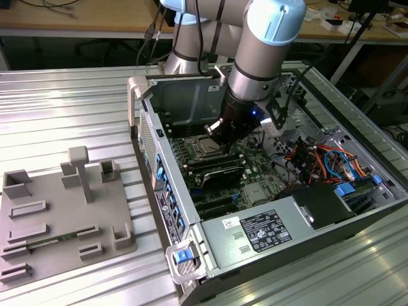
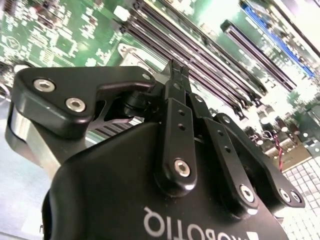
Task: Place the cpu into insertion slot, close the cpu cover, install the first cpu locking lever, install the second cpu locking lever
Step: 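Install the second cpu locking lever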
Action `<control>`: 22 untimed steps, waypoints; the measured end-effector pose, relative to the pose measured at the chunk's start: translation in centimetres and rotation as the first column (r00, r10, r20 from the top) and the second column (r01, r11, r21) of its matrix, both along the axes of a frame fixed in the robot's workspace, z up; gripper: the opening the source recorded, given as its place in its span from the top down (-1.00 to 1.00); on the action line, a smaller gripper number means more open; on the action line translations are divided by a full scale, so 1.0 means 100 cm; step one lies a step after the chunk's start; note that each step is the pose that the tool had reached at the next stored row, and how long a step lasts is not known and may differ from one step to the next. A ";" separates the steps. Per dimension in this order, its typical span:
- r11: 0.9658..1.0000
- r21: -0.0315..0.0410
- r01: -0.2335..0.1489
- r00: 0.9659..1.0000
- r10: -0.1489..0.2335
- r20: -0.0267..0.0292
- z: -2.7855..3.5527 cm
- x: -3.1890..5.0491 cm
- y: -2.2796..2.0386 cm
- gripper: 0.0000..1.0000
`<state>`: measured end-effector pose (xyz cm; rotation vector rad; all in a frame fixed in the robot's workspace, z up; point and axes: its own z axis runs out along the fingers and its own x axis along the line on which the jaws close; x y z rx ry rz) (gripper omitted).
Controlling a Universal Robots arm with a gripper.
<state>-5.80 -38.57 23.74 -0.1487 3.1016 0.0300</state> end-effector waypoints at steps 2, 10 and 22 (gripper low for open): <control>1.000 0.000 0.000 1.000 0.000 0.000 0.0000 -0.0045 0.0003 0.79; 1.000 0.004 0.000 1.000 0.000 0.000 -0.0001 -0.0200 0.0010 0.79; 1.000 0.008 0.001 1.000 -0.001 -0.025 -0.0002 -0.0250 0.0053 0.79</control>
